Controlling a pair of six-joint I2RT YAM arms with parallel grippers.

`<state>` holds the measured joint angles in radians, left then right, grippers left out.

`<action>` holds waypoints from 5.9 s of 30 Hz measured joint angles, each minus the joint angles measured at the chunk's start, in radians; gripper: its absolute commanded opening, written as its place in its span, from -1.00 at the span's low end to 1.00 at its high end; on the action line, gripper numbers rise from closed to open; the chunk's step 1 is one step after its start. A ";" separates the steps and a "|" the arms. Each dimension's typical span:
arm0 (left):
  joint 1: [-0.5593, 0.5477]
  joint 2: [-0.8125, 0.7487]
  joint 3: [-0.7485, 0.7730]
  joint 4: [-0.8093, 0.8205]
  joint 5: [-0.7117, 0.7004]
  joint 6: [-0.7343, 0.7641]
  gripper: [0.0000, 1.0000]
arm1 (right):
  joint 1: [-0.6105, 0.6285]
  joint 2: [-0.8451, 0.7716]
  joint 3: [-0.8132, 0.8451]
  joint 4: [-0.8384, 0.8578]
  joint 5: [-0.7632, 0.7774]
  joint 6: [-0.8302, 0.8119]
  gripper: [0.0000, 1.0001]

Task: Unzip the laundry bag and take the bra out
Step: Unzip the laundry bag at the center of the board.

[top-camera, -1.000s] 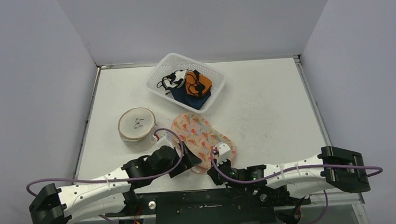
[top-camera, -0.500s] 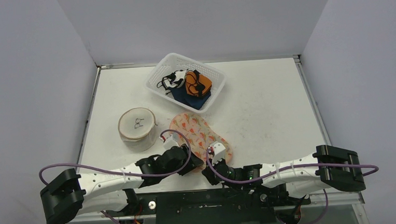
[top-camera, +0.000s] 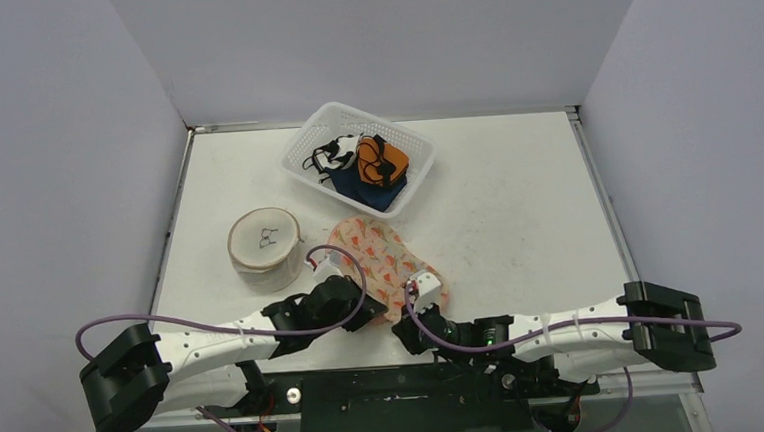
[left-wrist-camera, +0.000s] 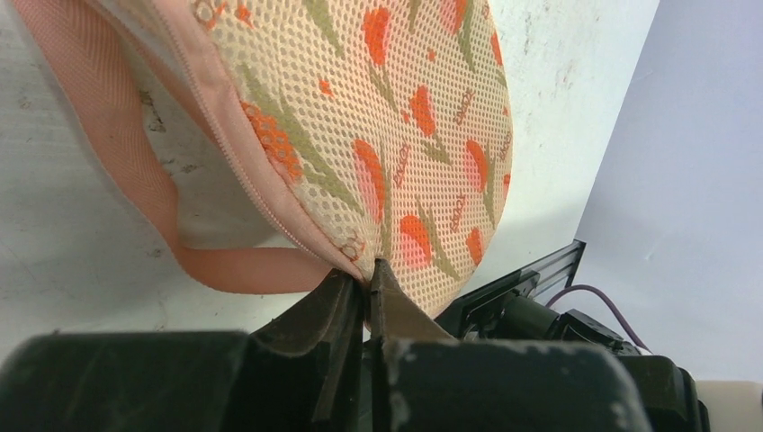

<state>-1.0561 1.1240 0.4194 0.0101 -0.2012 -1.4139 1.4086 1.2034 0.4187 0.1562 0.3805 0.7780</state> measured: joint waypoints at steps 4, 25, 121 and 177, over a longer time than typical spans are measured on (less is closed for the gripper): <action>0.022 0.000 0.000 0.015 0.020 0.005 -1.00 | 0.000 -0.071 -0.010 -0.052 0.024 0.016 -0.89; 0.111 0.133 0.077 0.031 0.146 0.174 -1.00 | 0.008 -0.284 -0.147 -0.220 0.108 0.132 -0.89; -0.026 -0.122 -0.077 -0.007 0.140 0.100 0.80 | 0.026 0.022 0.030 -0.036 0.021 -0.016 -0.89; 0.082 -0.061 -0.090 -0.031 0.024 -0.076 -1.00 | 0.024 -0.105 -0.043 -0.192 0.103 0.152 -0.89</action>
<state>-0.9741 1.0630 0.3298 -0.0204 -0.1776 -1.4902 1.4330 1.0981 0.3756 -0.0357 0.4839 0.9302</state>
